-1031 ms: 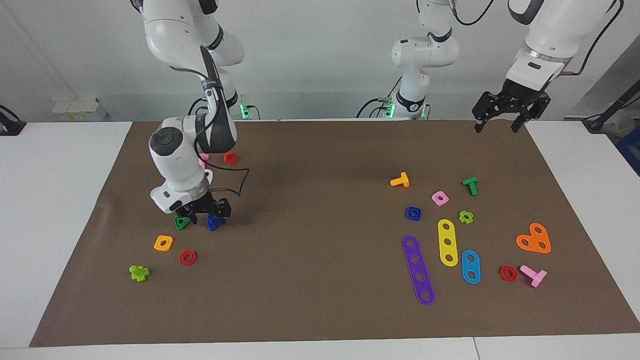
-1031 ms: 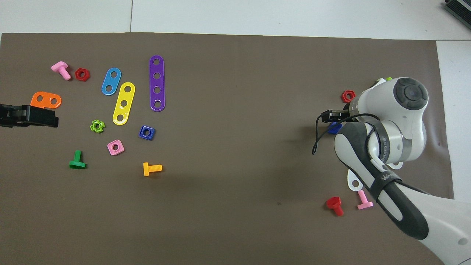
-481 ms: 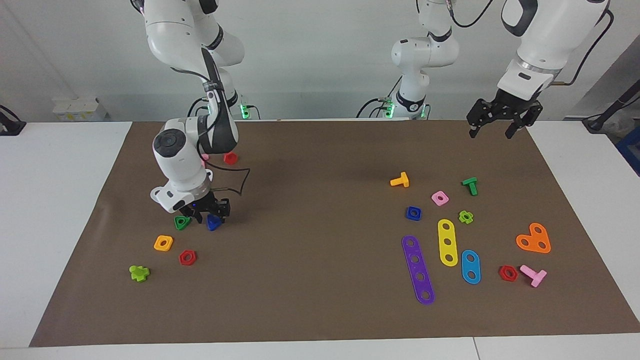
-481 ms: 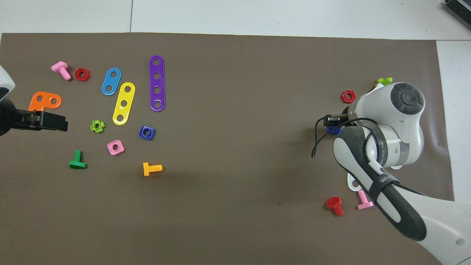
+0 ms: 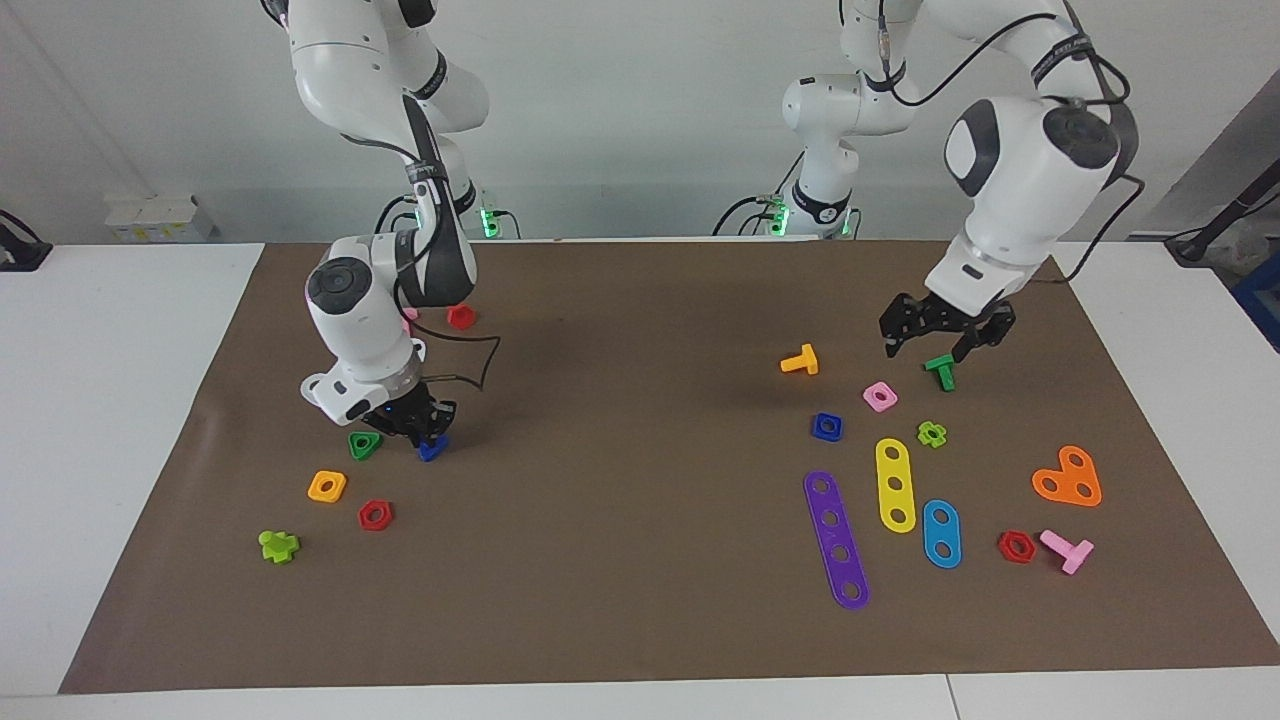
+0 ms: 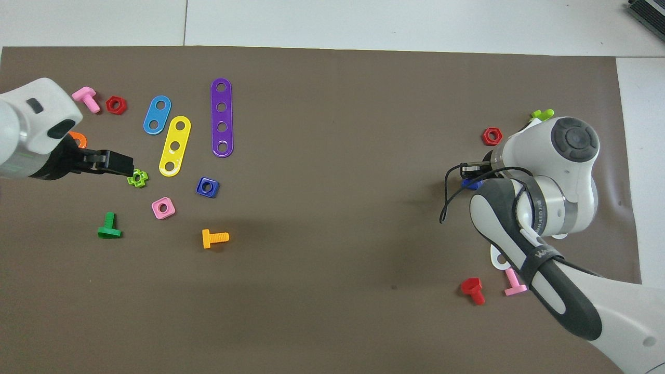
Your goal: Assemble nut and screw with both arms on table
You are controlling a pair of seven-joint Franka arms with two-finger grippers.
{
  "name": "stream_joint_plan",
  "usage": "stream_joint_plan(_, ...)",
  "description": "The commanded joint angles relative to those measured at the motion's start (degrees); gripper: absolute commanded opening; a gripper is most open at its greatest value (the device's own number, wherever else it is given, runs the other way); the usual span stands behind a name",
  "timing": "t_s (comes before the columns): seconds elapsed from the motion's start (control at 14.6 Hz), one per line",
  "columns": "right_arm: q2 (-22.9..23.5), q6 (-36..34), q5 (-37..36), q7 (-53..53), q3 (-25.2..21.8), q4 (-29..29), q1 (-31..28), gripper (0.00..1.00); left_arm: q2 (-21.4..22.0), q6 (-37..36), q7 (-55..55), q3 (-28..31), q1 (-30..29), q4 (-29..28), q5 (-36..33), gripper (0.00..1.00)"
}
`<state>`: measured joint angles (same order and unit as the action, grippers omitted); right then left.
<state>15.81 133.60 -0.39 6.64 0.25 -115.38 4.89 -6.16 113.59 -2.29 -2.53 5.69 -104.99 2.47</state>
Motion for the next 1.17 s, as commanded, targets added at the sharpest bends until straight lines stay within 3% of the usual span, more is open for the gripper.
stream_joint_plan(0.0, -1.49, -0.44, 0.39, 0.9, 0.28, 0.94, 1.43, 0.0, -0.52, 9.68, -0.78, 0.68, 1.51, -5.9, 1.31, 0.97)
stream_joint_plan(0.41, 0.27, -3.35, -3.57, 20.49, 0.37, 8.32, 11.7, 0.0, -6.32, 19.63, -2.71, 0.68, 4.85, -9.43, 1.31, 0.89)
stream_joint_plan(0.55, 1.15, -3.43, -3.57, 26.03, 0.37, 10.08, 15.57, 0.0, -7.2, 22.54, -5.69, 0.68, 5.12, -11.63, 1.31, 0.8)
stream_joint_plan(0.69, 2.29, -4.31, -3.57, 30.96, 0.37, 12.01, 19.18, 0.0, -9.3, 24.48, -8.42, 0.68, 5.21, -11.72, 1.31, 0.78)
stream_joint_plan(1.1, 12.21, -8.54, -3.74, 42.3, 0.28, 23.36, 28.23, 0.0, -10.1, 25.37, -9.4, 0.68, 6.44, -13.04, 1.31, 0.77)
